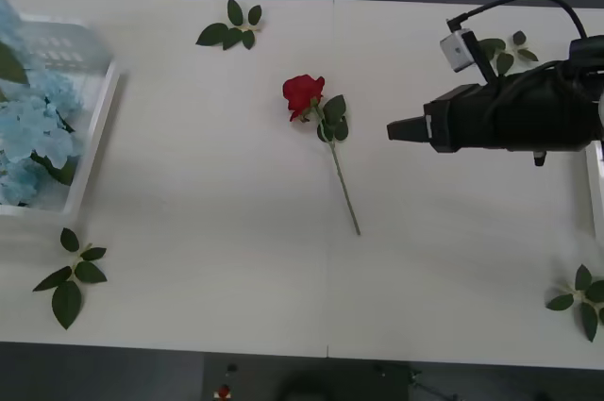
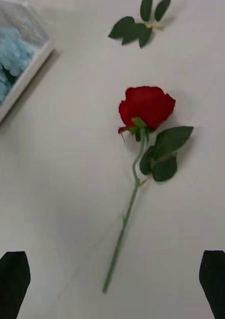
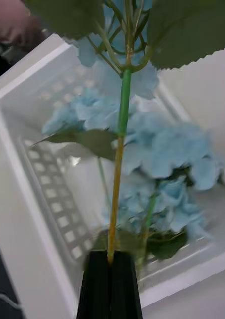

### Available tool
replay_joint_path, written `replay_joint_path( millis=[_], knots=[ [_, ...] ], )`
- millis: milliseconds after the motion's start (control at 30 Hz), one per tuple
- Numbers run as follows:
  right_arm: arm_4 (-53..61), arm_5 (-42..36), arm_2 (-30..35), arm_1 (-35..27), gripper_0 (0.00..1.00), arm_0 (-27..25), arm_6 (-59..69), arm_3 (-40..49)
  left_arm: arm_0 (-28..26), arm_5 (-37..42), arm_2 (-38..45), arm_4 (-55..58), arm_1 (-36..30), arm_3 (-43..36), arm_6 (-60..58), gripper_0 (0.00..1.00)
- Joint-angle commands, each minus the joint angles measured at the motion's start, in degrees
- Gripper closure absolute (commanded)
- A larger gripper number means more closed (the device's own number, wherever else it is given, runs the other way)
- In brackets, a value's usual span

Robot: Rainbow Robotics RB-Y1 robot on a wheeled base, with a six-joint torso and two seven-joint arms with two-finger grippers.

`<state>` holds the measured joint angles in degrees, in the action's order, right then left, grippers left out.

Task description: Put the red flowers into the right box and the blue flowers into the left box

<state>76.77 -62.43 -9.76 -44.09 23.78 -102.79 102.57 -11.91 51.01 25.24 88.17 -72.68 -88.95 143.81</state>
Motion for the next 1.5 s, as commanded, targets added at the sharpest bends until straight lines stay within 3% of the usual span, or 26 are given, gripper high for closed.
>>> replay_joint_path(
  millis=[33, 300, 500, 633, 767, 833, 1100, 1200, 1333, 1500],
  knots=[
    [-8.48, -4.55, -3.43, 1.20, 0.00, 7.25, 10.06, 1.93, 0.13, -3.55, -0.45, -7.66, -0.62, 4.57, 1.73, 1.00],
    [-25.09, -15.88, -11.07, 9.20, 0.00, 18.58, 22.10, -2.73, 0.22, -14.62, -4.94, -19.18, -0.62, 10.11, 2.08, 1.00],
    [-34.67, -19.22, -14.41, 16.06, 0.00, 21.84, 25.88, -7.74, 1.27, -17.44, -8.19, -21.99, -0.53, 10.73, 1.56, 0.97],
    [-42.32, -20.98, -14.68, 20.54, 0.01, 22.01, 26.23, -10.29, 1.62, -17.53, -8.89, -23.66, -0.53, 10.20, 1.64, 0.59],
    [-48.12, -21.77, -15.20, 24.05, 0.04, 22.01, 26.23, -13.36, 2.59, -17.44, -9.77, -23.84, -0.53, 10.20, 1.56, 0.39],
    [-50.40, -21.25, -15.29, 25.29, 0.04, 22.01, 26.23, -14.77, 2.68, -17.53, -9.77, -23.40, -0.53, 9.32, 1.64, 0.34],
    [-55.15, -18.61, -15.47, 28.98, 0.04, 22.01, 26.23, -20.22, -1.63, -16.91, -4.94, -7.84, -1.58, -1.84, 1.56, 0.33],
    [-56.82, -16.32, -16.17, 30.21, 0.05, 22.01, 26.41, -22.33, -1.63, -10.85, -0.54, 1.21, -1.32, -7.73, 1.38, 0.33],
    [-59.10, -13.78, -17.31, 31.17, 0.08, 22.01, 26.67, -24.61, 3.64, -3.11, -1.25, 15.80, 0.70, -10.37, 0.94, 0.33],
    [-60.95, -9.82, -19.16, 31.70, 0.11, 22.01, 27.82, -27.42, 11.91, -2.41, -10.83, 19.32, 9.67, -12.48, 1.73, 0.33]
  ],
)
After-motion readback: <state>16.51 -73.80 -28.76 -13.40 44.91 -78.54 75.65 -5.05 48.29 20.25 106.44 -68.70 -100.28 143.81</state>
